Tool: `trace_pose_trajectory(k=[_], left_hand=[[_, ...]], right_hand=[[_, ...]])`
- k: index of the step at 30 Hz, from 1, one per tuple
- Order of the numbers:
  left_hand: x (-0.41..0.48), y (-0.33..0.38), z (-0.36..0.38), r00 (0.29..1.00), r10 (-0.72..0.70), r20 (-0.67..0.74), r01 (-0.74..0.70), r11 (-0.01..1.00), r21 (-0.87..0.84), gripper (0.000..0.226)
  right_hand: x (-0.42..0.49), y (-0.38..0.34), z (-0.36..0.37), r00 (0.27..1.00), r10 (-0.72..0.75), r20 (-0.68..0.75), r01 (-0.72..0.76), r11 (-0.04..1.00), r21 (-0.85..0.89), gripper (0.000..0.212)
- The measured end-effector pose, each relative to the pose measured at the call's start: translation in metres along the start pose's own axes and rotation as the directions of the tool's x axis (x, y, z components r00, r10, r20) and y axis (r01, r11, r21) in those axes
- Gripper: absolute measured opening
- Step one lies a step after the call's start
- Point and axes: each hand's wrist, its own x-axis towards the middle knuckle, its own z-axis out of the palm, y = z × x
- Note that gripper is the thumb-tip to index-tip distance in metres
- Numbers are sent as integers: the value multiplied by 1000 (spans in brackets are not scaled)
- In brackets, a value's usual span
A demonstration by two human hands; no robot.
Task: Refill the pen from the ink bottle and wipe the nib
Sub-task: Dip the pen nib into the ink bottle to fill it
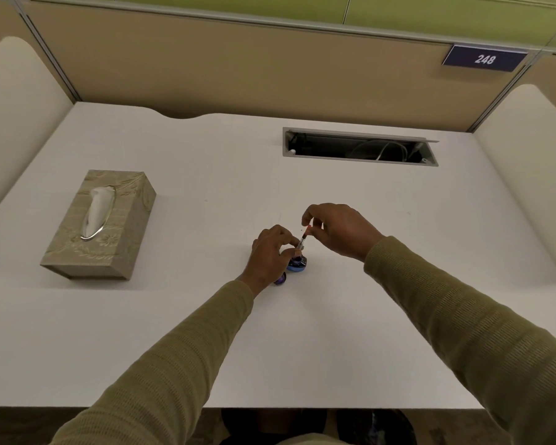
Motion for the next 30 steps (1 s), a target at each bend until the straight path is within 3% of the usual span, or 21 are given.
trace_pose_trajectory(k=[22,30], left_hand=[[-4,-3,0,1000,-23,-3,23,1000,-6,11],[-8,-2,2,1000,-20,-11,20,1000,-6,11]], right_hand=[[-3,-3,3,999,10,37,-10,1000,-1,5],[-3,-5,3,999,19,32,-19,1000,-5,15]])
